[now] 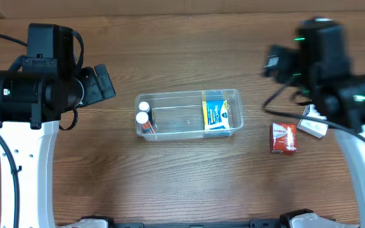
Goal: Pack container
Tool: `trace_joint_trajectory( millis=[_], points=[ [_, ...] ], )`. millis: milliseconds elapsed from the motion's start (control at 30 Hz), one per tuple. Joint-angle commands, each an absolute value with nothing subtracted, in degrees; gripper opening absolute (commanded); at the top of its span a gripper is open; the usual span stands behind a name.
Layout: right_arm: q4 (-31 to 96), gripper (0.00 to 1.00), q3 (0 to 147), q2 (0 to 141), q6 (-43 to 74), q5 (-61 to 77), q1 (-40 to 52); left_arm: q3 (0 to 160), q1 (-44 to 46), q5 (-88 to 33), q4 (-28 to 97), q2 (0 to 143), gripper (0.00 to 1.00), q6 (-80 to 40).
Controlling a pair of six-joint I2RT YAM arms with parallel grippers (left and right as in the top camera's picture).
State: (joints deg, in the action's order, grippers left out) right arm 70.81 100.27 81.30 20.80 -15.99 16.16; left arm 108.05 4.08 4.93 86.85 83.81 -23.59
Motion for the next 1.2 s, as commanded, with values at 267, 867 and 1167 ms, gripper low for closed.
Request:
trace_joint_trajectory(
  millis=[267, 867, 1167],
  points=[
    [69.91, 1.0, 89.45, 104.55, 15.35, -6.02, -22.33, 108.79, 3.86, 4.69, 86.76, 84.01, 1.0, -22.28],
    [64.71, 0.76, 85.62, 120.51, 12.16, 0.8, -22.48, 108.79, 3.86, 4.86, 87.33, 84.01, 1.0, -22.26],
    [70.96, 0.71, 95.39, 97.8, 9.1, 8.69, -11.42, 108.79, 3.86, 4.86, 87.42, 84.01, 1.0, -22.26]
  ],
)
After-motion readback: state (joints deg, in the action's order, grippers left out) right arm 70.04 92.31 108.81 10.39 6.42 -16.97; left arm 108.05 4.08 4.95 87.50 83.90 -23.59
